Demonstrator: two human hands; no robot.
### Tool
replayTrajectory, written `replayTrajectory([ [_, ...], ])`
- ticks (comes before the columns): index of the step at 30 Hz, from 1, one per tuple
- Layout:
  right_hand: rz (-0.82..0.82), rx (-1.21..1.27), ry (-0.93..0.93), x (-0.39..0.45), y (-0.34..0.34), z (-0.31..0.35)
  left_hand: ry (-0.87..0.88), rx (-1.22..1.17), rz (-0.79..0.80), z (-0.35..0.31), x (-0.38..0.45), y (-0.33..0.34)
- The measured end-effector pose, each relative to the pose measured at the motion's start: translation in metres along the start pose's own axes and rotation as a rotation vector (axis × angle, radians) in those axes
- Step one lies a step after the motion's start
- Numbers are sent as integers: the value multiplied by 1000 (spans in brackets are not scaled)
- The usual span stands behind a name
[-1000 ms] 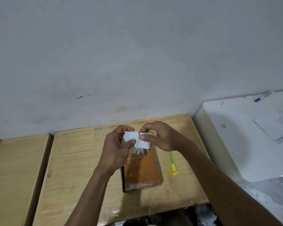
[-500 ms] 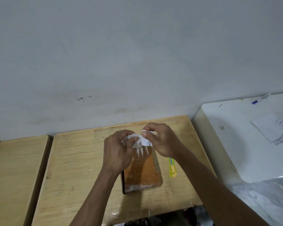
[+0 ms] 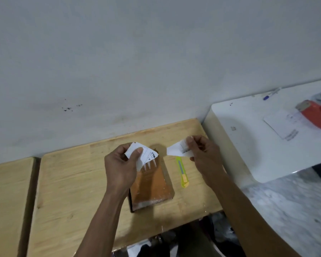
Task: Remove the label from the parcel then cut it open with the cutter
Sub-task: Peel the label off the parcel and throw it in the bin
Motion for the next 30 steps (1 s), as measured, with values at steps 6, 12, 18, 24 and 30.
replayTrajectory([
  [6, -222, -39, -4, -26, -75, -17, 19, 167, 143, 16, -25, 62],
  [12, -444, 24, 106, -74, -194, -58, 76, 303, 385, 30, -81, 165],
  [18, -671, -27, 184, -141, -332, -111, 111, 429, 530, 66, -180, 269],
  [24, -716, -254, 262, -183, -414, -172, 109, 577, 550, 122, -263, 334],
  [30, -753, -366, 405, -188, -428, -248, 122, 678, 595, 182, -299, 372],
])
Point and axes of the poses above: each hand's wrist, its own x-axis towards the middle knuckle, its own y-axis out of the palm, z = x × y, the point moved 7 cm from there along x, towards the middle knuckle
